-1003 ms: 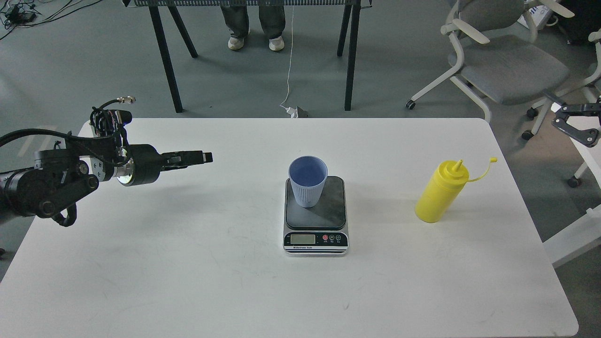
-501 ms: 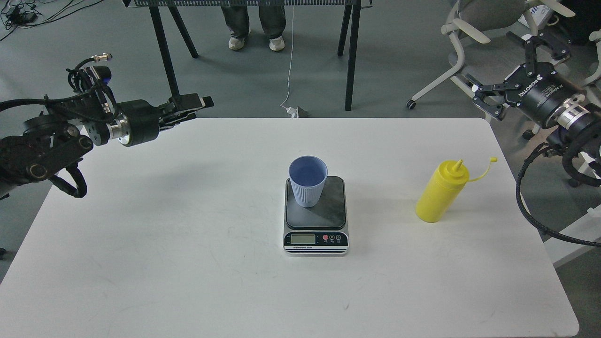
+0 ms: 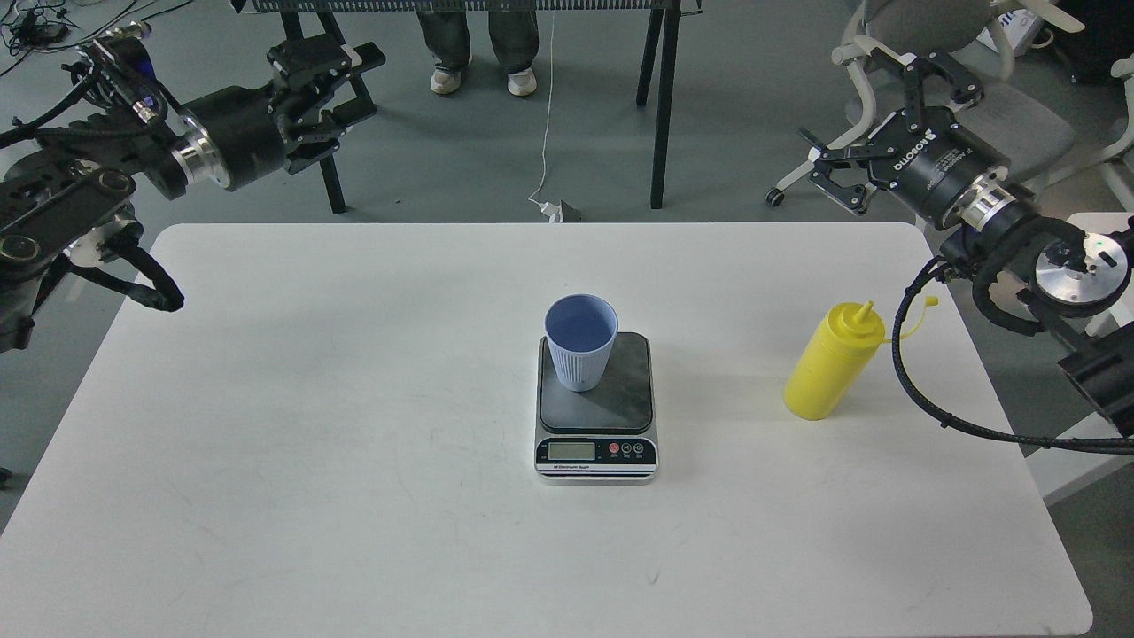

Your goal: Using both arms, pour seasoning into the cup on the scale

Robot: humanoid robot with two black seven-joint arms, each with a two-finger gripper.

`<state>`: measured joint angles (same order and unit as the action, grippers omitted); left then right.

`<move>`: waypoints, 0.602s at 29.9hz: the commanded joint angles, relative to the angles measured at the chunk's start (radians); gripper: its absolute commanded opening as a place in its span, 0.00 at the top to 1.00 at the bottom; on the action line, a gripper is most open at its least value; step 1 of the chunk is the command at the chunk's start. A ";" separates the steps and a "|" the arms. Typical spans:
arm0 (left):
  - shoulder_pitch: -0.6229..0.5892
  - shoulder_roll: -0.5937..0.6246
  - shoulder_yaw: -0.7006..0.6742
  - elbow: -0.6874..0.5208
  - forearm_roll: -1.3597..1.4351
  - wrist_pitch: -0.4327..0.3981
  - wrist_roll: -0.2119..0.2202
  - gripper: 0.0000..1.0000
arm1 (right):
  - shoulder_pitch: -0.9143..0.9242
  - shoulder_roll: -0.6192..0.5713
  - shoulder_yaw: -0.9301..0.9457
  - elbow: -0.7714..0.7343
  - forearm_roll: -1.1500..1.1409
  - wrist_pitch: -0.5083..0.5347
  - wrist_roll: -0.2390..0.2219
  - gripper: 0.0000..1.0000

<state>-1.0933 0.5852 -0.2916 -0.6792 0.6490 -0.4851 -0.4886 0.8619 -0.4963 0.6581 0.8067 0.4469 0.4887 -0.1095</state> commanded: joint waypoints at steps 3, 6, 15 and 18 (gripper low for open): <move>-0.013 -0.056 -0.031 0.098 -0.155 -0.004 0.000 0.25 | 0.026 0.073 0.003 -0.078 -0.001 0.000 0.001 0.03; -0.017 -0.070 -0.032 0.128 -0.247 -0.004 0.000 0.25 | 0.032 0.110 0.003 -0.107 -0.001 0.000 0.001 0.03; -0.023 -0.103 -0.129 0.181 -0.351 -0.004 0.000 0.25 | 0.023 0.131 0.001 -0.124 -0.001 0.000 0.001 0.03; -0.020 -0.108 -0.132 0.193 -0.377 -0.004 0.000 0.24 | 0.022 0.133 0.001 -0.132 -0.001 0.000 0.001 0.03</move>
<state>-1.1186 0.4840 -0.4154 -0.5006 0.2940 -0.4888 -0.4886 0.8854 -0.3653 0.6599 0.6816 0.4464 0.4887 -0.1087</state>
